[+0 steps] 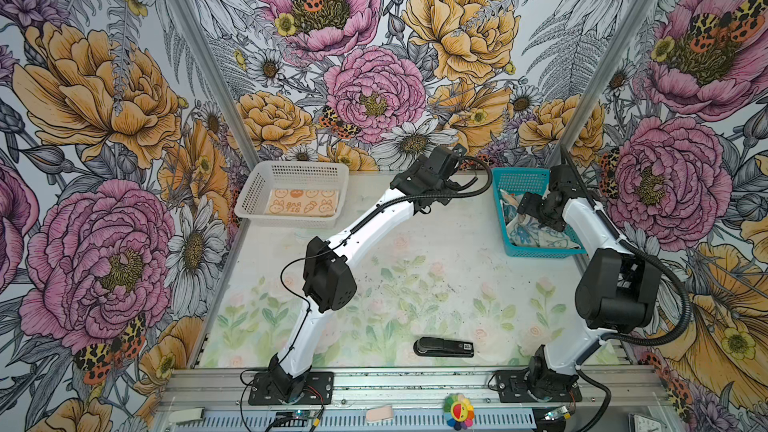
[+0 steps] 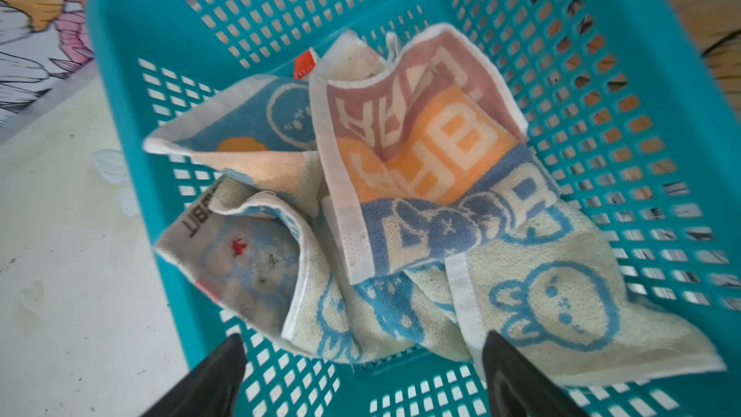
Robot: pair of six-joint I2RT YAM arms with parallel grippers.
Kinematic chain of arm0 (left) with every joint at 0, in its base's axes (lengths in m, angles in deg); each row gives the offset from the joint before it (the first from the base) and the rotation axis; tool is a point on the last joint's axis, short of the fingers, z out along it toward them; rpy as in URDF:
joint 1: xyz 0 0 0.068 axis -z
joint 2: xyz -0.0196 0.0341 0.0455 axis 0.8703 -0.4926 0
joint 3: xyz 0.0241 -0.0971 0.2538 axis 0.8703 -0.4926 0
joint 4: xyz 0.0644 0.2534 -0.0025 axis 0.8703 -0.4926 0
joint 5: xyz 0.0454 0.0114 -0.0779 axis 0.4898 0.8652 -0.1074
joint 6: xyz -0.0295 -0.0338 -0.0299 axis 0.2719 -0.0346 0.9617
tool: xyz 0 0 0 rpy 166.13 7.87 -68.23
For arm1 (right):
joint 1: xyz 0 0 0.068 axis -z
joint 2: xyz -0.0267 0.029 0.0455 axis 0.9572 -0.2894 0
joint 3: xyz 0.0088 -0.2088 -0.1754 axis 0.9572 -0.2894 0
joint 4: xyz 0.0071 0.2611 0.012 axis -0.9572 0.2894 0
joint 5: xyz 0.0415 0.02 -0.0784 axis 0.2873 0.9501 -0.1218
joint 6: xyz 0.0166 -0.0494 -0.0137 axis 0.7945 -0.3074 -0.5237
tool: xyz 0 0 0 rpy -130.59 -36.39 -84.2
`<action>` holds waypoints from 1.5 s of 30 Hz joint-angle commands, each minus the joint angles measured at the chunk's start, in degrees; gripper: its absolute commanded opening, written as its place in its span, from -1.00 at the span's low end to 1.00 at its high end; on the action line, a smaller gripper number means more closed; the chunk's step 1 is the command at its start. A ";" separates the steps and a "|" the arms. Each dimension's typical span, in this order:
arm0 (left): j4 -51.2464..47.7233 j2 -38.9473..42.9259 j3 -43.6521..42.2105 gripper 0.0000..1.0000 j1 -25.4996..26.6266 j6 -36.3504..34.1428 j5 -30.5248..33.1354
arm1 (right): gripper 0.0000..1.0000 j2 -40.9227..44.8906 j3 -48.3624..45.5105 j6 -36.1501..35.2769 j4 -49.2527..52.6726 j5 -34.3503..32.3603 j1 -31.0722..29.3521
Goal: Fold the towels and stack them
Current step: 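Reach the right gripper into the teal basket and grasp the pink-orange RABBIT towel, then lift the RABBIT towel out with the right gripper and drop it on the table center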
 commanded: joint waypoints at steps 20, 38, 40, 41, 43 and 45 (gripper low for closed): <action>1.17 -5.67 4.58 0.98 4.52 -0.01 1.78 | -0.98 -6.44 8.23 -1.21 -1.08 -4.67 1.98; 1.46 12.91 -10.59 0.98 1.40 11.45 0.44 | -1.00 9.31 31.01 -1.39 7.98 1.34 -7.73; 2.14 15.68 -13.36 0.98 0.81 13.02 0.31 | -1.00 8.86 35.95 -1.67 9.54 0.95 -12.15; 2.70 17.35 -15.15 0.98 0.44 13.98 0.04 | -1.00 8.38 38.67 -1.76 10.30 0.68 -14.69; 4.31 20.58 -18.86 0.98 -0.40 15.62 -1.50 | -1.00 6.88 44.62 -2.20 12.19 -0.38 -19.31; 6.61 23.30 -22.90 0.98 -1.16 16.89 -3.18 | -1.00 4.54 51.38 -2.83 14.63 -1.58 -23.36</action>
